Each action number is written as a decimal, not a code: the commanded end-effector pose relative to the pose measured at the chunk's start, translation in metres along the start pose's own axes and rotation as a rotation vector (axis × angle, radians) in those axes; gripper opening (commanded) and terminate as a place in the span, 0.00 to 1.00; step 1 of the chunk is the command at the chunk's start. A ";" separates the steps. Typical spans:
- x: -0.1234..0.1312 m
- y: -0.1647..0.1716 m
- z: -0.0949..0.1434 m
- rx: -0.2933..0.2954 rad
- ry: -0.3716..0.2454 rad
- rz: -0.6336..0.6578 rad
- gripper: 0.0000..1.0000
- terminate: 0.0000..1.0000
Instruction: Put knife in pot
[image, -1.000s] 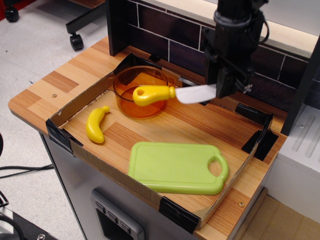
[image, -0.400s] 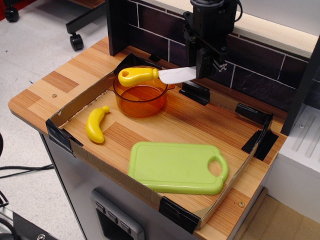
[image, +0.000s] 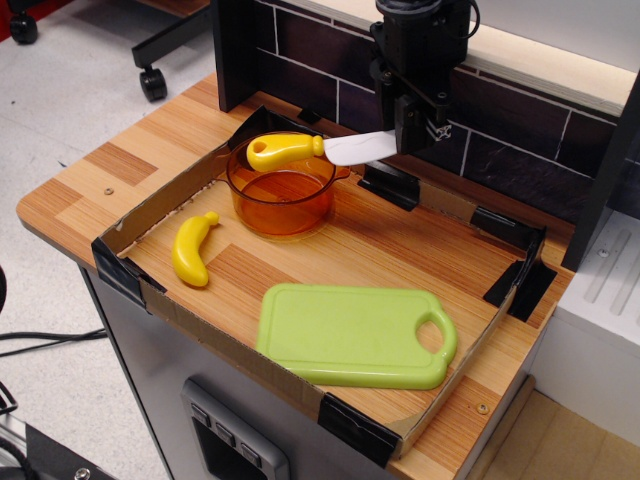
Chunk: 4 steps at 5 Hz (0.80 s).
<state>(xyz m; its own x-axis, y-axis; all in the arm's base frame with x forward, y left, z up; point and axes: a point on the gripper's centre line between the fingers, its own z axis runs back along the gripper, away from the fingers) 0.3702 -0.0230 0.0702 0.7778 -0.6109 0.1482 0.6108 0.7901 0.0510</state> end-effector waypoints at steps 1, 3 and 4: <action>-0.003 0.006 0.007 0.006 -0.042 -0.005 1.00 0.00; -0.003 0.006 0.030 -0.003 -0.082 0.009 1.00 0.00; -0.005 0.008 0.046 -0.034 -0.064 0.052 1.00 0.00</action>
<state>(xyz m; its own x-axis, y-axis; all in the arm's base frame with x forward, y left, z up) 0.3589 -0.0120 0.0871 0.8121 -0.5650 0.1455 0.5758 0.8165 -0.0432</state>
